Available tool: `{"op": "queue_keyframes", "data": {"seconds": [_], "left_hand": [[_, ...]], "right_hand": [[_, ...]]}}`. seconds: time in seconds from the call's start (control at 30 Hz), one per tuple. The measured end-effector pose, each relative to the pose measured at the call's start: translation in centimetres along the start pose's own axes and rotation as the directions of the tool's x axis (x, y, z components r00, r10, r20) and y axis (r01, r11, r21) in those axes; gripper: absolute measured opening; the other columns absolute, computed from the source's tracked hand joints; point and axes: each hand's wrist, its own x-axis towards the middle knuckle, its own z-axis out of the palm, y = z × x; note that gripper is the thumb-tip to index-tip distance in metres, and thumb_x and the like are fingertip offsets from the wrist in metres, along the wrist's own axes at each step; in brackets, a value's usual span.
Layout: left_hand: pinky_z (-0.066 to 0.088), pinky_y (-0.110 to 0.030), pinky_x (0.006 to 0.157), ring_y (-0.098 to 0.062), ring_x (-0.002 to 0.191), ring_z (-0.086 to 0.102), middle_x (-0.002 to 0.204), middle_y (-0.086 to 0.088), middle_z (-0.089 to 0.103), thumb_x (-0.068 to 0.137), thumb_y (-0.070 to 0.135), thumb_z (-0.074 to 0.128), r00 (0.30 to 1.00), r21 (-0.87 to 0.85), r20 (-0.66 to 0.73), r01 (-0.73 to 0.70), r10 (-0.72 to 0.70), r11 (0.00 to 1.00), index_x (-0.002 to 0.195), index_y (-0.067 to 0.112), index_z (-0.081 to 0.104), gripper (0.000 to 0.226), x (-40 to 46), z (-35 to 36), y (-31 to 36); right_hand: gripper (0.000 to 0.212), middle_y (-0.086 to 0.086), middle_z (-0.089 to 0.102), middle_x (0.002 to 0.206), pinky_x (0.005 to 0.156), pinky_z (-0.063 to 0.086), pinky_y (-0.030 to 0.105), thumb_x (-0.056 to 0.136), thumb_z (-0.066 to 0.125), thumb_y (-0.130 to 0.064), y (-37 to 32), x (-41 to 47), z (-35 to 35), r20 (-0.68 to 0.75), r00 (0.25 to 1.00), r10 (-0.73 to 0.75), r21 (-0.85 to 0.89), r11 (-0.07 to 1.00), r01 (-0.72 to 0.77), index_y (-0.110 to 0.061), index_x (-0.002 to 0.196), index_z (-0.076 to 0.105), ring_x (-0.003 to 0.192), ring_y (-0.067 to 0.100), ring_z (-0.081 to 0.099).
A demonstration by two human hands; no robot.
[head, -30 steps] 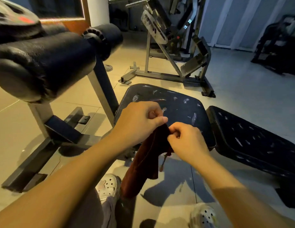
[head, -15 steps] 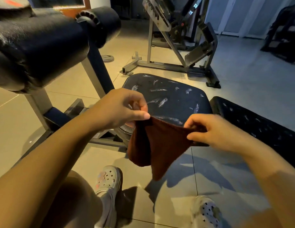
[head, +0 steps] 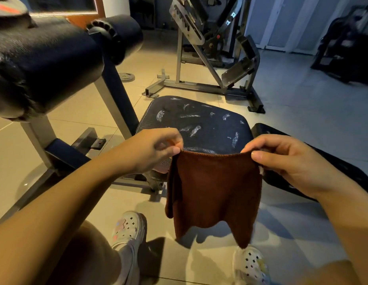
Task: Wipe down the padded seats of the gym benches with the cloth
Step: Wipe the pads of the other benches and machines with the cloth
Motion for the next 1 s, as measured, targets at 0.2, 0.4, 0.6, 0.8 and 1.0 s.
{"op": "queue_keyframes", "data": {"seconds": [0.2,0.4,0.6,0.8,1.0], "left_hand": [[0.058,-0.029,0.079,-0.009,0.091,0.066,0.087,0.011,0.067,0.095,0.019,0.053,0.994,-0.168,-0.034,-0.106,0.101,0.98,0.09,0.023,0.06,0.009,-0.5,-0.2,0.1],[0.05,-0.02,0.087,-0.017,0.101,0.063,0.096,0.005,0.066,0.085,0.037,0.058,0.957,-0.21,0.027,-0.276,0.288,0.938,0.09,0.023,0.066,0.016,-0.8,0.0,0.7],[0.052,-0.028,0.088,-0.02,0.107,0.064,0.101,-0.008,0.067,0.082,0.031,0.059,0.94,-0.401,-0.05,-0.328,0.337,0.856,0.09,0.02,0.067,0.016,-0.6,0.2,1.4],[0.053,-0.039,0.092,-0.02,0.112,0.063,0.106,-0.012,0.065,0.081,0.035,0.06,0.933,-0.4,-0.206,-0.356,0.295,0.845,0.087,0.027,0.066,0.012,-0.2,0.1,1.0],[0.054,-0.035,0.087,-0.018,0.112,0.063,0.106,-0.009,0.065,0.088,0.029,0.057,0.936,-0.405,-0.249,-0.334,0.248,0.851,0.096,0.016,0.058,0.016,-0.1,0.2,0.9]], "right_hand": [[0.014,0.002,0.065,0.07,0.055,0.051,0.018,0.076,0.06,-0.016,0.0,-0.3,-0.2,-0.062,0.997,0.049,0.086,0.995,-0.043,-0.017,0.08,0.074,0.062,0.009,0.063],[0.014,0.009,0.07,0.084,0.066,0.055,0.019,0.082,0.063,0.004,0.8,0.4,2.1,0.028,0.993,0.111,-0.015,0.994,-0.111,-0.009,0.086,0.068,0.074,0.012,0.068],[0.018,-0.01,0.061,0.117,0.085,0.054,0.026,0.085,0.068,-0.002,1.1,1.4,4.7,0.0,1.0,-0.024,-0.252,0.967,0.023,-0.019,0.083,0.068,0.097,0.006,0.063],[0.02,-0.025,0.06,0.11,0.091,0.04,0.007,0.084,0.072,-0.01,0.9,0.8,4.9,0.144,0.986,-0.079,-0.358,0.925,0.127,-0.029,0.085,0.072,0.112,-0.02,0.048],[0.021,-0.023,0.056,0.123,0.082,0.044,0.004,0.085,0.07,-0.008,0.2,-0.3,4.5,0.21,0.976,-0.055,-0.285,0.952,0.115,-0.028,0.086,0.071,0.114,-0.017,0.05]]}}
